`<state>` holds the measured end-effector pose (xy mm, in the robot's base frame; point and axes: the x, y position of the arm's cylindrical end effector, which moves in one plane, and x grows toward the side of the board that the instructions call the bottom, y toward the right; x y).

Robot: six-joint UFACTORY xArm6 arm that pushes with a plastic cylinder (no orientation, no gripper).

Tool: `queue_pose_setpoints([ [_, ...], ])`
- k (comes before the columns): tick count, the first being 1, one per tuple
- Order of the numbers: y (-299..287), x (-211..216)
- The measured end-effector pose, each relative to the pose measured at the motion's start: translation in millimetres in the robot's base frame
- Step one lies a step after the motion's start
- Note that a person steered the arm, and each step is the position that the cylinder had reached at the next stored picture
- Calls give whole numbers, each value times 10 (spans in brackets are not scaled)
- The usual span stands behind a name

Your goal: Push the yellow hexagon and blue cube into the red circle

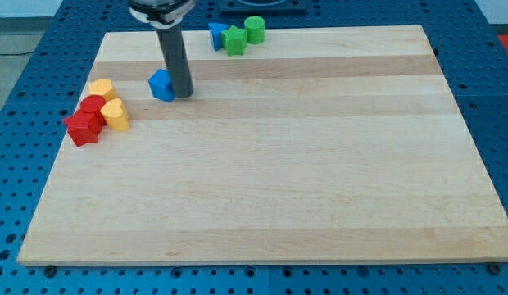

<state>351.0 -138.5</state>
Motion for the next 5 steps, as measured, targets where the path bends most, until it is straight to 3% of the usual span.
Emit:
queue_pose_setpoints([
  [2,-20,-330],
  [5,-546,-425],
])
